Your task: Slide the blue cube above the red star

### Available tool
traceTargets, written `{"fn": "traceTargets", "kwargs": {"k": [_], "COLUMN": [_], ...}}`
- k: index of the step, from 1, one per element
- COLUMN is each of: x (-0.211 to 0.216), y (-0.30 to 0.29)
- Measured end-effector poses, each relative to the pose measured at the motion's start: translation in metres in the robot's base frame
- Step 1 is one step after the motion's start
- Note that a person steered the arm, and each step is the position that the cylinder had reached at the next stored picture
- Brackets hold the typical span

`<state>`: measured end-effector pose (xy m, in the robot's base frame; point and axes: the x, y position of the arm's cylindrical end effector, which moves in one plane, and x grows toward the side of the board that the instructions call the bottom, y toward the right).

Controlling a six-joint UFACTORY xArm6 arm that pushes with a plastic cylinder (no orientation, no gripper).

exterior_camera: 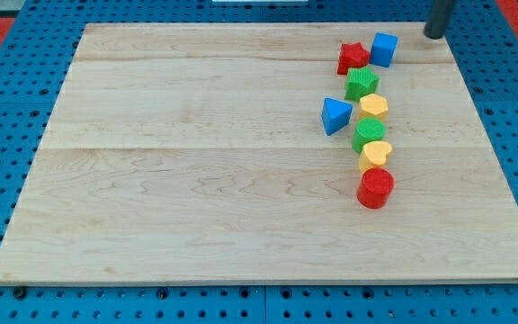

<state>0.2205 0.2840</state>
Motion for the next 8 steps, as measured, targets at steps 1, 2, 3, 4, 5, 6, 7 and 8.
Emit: {"fn": "traceTargets", "kwargs": {"k": [1, 2, 3, 4, 5, 6, 7, 8], "x": [0.021, 0.044, 0.050, 0.025, -0.011, 0.008, 0.072, 0.075], "y": [0.000, -0.005, -0.023, -0.017, -0.025, -0.020, -0.047, -0.086]}}
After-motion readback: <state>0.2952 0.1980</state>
